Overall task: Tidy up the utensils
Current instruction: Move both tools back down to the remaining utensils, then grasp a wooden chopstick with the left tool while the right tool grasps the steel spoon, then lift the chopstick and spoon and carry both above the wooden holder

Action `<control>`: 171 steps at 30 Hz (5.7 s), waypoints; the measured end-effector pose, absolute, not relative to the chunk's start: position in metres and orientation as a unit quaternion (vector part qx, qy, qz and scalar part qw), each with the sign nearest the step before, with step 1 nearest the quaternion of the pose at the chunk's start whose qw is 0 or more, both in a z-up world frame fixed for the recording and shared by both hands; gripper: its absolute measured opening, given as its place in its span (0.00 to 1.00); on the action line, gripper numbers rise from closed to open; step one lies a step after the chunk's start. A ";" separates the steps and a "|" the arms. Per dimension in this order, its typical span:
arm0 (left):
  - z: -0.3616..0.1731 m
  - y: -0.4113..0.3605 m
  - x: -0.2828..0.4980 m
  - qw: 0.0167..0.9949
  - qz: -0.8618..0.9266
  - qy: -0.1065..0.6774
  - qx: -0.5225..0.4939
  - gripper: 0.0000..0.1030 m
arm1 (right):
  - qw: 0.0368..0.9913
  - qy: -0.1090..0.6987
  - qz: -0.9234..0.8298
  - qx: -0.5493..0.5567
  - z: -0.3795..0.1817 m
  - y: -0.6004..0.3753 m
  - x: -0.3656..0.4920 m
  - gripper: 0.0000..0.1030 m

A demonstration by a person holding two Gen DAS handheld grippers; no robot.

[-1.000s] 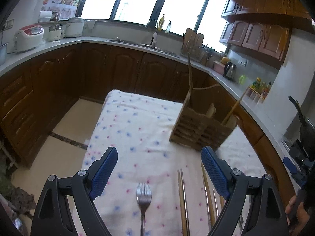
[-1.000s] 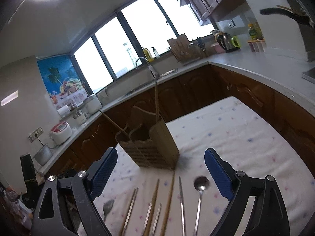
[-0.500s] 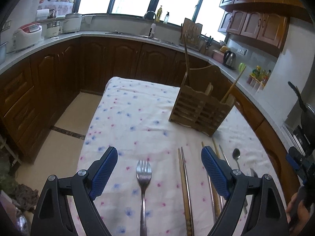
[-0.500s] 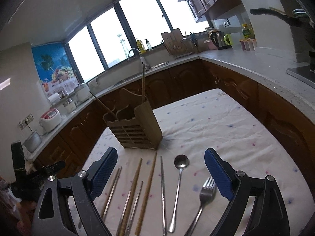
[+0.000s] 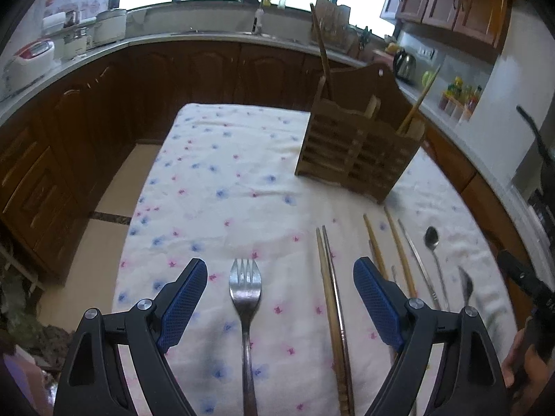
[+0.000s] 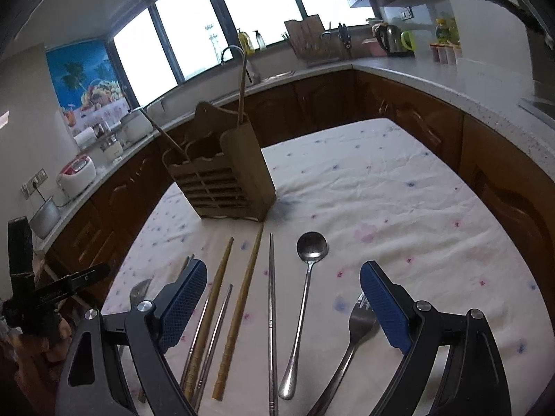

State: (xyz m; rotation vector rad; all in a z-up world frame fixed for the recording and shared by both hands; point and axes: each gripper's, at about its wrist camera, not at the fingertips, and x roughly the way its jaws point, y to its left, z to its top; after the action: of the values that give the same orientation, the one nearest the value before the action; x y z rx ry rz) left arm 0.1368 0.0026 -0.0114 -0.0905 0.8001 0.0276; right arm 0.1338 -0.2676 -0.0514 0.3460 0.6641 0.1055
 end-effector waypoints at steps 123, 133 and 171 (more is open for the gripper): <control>0.101 -0.011 0.227 0.976 -0.096 0.196 -0.029 0.02 | 0.964 0.218 0.103 0.111 0.071 -0.254 0.186 0.32; 0.130 -0.006 0.242 0.983 -0.098 0.150 -0.023 0.02 | 0.971 0.184 0.108 0.105 0.100 -0.247 0.207 0.32; 0.072 -0.033 0.390 0.985 -0.047 0.153 -0.064 0.02 | 0.954 0.255 0.089 0.131 0.022 -0.235 0.310 0.32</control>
State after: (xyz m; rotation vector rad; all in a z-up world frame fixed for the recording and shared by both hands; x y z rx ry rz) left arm 0.3899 -0.0329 0.0723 -0.1291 0.3080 -0.0950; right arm 0.3100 -0.2354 0.0217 0.2659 0.5186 0.1818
